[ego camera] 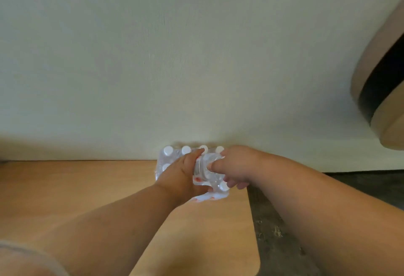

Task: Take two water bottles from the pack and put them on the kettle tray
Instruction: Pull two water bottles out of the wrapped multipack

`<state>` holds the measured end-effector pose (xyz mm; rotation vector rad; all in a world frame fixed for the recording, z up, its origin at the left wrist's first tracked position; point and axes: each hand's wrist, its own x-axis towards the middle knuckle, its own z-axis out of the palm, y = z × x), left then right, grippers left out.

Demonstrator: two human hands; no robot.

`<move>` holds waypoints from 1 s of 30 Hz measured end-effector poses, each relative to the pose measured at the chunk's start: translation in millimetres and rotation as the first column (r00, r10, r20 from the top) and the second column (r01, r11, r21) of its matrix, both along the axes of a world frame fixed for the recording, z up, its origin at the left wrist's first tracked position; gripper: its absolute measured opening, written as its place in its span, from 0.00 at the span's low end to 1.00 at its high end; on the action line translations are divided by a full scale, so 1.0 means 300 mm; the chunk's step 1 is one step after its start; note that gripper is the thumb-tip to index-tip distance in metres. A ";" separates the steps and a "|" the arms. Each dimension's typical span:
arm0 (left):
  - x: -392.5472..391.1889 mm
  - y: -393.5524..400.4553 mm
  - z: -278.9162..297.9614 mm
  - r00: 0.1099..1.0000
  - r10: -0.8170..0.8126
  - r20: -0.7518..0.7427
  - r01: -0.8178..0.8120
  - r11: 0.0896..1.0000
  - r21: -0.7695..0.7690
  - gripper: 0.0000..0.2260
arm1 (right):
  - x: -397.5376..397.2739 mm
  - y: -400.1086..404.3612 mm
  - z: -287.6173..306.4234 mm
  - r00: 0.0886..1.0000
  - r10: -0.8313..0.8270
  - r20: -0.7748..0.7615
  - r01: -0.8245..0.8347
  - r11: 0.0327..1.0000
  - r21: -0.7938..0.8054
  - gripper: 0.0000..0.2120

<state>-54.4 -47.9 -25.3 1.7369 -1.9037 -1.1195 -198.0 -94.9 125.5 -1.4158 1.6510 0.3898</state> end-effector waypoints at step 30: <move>0.121 -0.084 -0.175 0.846 0.532 -0.035 -0.419 0.705 0.571 0.22 | 0.187 -0.054 -0.505 0.970 0.242 0.009 -0.235 0.948 -0.216 0.11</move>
